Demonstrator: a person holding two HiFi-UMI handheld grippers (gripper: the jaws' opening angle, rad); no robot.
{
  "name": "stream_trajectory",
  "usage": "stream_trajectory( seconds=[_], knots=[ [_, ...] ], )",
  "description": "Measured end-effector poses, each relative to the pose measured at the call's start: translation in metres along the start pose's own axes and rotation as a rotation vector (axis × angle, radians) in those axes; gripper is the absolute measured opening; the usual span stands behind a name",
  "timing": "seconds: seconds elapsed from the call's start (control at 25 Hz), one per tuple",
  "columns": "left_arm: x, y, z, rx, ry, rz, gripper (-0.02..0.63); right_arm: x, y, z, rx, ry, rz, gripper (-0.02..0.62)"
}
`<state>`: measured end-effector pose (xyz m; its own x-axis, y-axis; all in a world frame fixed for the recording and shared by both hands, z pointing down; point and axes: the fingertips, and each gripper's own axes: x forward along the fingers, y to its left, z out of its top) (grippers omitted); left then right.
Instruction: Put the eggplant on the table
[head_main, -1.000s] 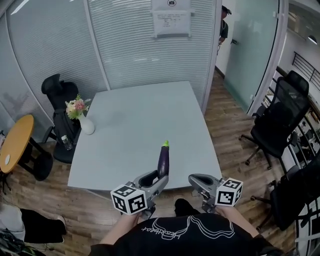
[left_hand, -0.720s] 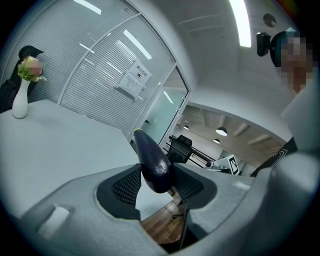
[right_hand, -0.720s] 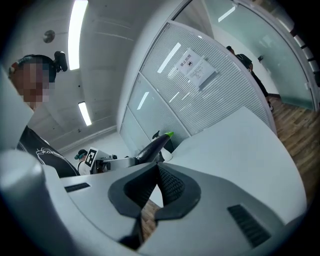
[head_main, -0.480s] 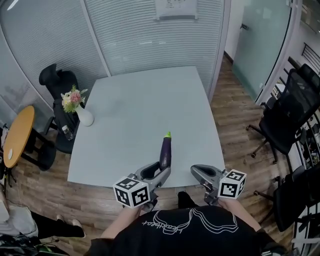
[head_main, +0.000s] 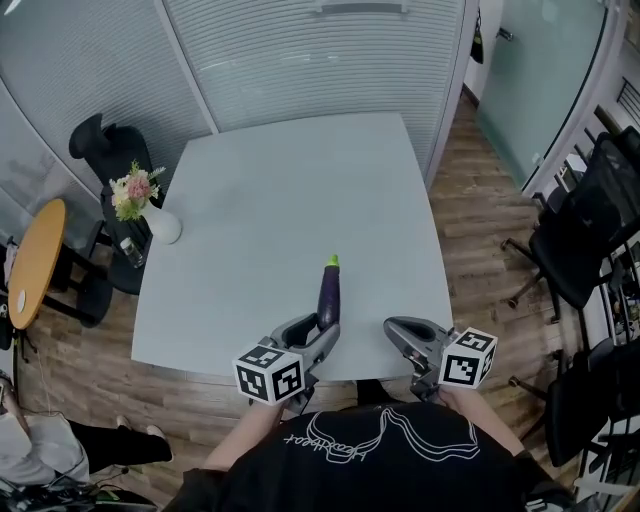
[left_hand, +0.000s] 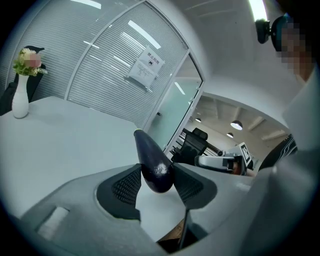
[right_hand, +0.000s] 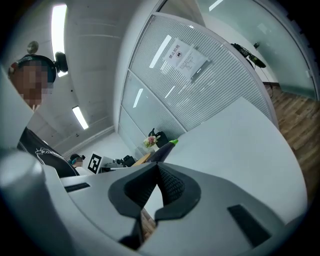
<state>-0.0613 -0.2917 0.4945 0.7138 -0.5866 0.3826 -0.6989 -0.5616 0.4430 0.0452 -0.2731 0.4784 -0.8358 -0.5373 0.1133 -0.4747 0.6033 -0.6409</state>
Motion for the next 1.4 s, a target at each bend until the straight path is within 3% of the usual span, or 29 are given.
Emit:
stream_trajectory(
  seconds=[0.48,0.88,1.4],
  knots=[
    [0.049,0.048,-0.01,-0.036,0.078,0.037,0.206,0.016,-0.047,0.013,0.044,0.014,-0.03,0.009],
    [0.077,0.088,-0.025,-0.114,0.122,0.071,0.206,0.026,-0.078,0.021,0.062,0.034,-0.058,0.009],
    [0.106,0.128,-0.057,-0.071,0.219,0.13,0.206,0.032,-0.098,0.021,0.083,0.055,-0.076,0.009]
  ],
)
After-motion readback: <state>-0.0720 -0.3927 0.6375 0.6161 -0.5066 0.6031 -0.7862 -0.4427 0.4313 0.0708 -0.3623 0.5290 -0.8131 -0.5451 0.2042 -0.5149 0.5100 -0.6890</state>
